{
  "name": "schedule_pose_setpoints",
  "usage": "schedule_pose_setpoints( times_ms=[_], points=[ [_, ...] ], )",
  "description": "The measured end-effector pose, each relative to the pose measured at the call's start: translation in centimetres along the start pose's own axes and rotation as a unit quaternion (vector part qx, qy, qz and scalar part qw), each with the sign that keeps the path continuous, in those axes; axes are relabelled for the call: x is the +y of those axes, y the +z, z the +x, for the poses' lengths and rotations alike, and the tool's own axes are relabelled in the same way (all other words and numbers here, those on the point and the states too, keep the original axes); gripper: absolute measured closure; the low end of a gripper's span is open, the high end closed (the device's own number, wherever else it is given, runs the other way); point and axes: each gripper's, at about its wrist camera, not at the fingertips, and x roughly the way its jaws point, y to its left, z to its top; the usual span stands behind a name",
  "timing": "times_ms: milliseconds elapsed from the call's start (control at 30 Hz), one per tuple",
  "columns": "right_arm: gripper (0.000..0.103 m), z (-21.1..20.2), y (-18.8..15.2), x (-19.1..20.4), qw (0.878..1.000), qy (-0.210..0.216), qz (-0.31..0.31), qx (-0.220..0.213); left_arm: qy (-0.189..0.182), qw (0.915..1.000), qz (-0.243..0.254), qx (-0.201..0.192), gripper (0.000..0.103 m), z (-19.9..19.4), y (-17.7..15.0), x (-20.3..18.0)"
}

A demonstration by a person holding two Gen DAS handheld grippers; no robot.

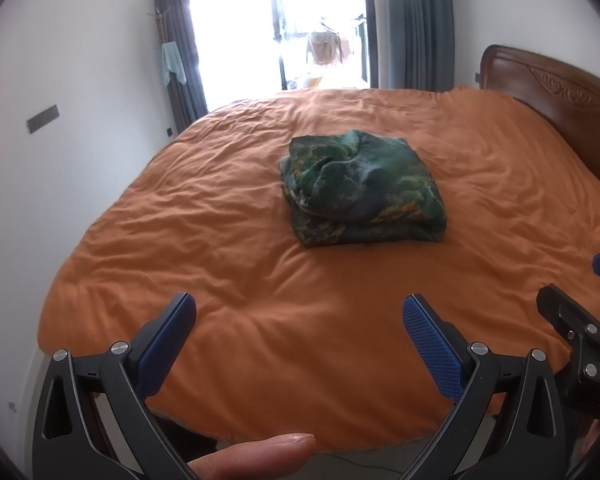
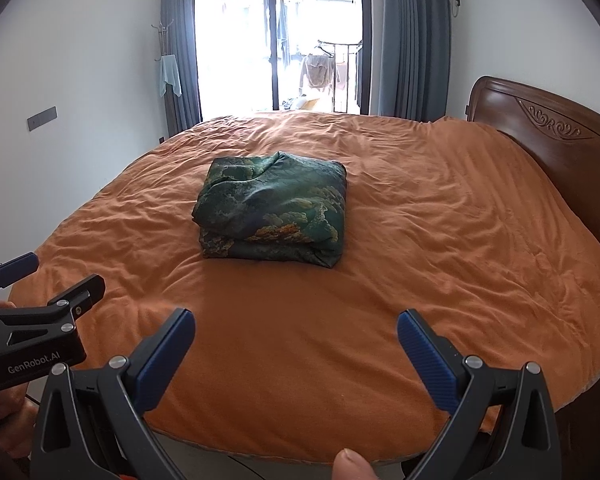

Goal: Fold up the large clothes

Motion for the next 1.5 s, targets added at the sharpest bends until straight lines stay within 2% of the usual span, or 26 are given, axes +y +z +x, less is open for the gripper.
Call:
schedule_pose_setpoints(
  times_ms=[1500],
  points=[
    [0.000, -0.38, 0.54, -0.67, 1.000, -0.021, -0.015, -0.011, -0.003, 1.0000, 0.000, -0.001, 0.000, 0.02, 0.19, -0.17]
  ],
)
